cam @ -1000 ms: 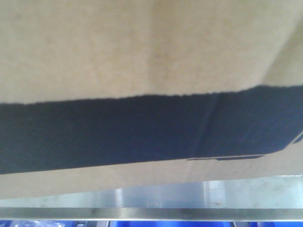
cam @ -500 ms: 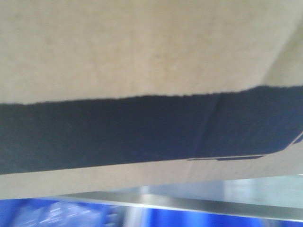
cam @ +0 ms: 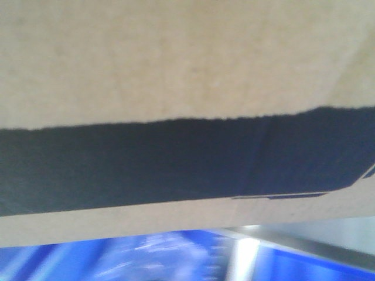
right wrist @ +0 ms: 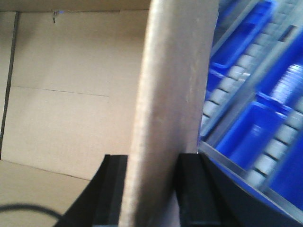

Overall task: Grab box from left shelf to table start
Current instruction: 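Hold the box with both grippers while the base turns away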

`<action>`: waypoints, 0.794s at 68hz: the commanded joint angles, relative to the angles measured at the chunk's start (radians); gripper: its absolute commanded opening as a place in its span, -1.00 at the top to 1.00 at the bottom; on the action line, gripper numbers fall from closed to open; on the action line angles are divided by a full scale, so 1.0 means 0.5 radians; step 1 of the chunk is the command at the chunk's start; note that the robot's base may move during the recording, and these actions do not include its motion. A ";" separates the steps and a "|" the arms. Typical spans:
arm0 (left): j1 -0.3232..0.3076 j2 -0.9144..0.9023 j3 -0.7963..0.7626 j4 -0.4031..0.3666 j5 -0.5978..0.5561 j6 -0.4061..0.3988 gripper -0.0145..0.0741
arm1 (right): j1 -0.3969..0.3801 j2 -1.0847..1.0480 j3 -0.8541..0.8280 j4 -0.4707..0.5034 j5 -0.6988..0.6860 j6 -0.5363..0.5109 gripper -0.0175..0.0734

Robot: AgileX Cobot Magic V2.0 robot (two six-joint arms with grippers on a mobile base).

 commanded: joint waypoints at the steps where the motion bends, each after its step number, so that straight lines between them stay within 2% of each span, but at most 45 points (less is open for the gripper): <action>1: -0.013 0.007 -0.078 -0.175 -0.108 0.019 0.88 | -0.011 0.021 -0.060 0.024 -0.232 -0.042 0.47; 54: -0.013 0.007 -0.078 -0.175 -0.108 0.019 0.88 | -0.011 0.021 -0.060 0.024 -0.230 -0.042 0.47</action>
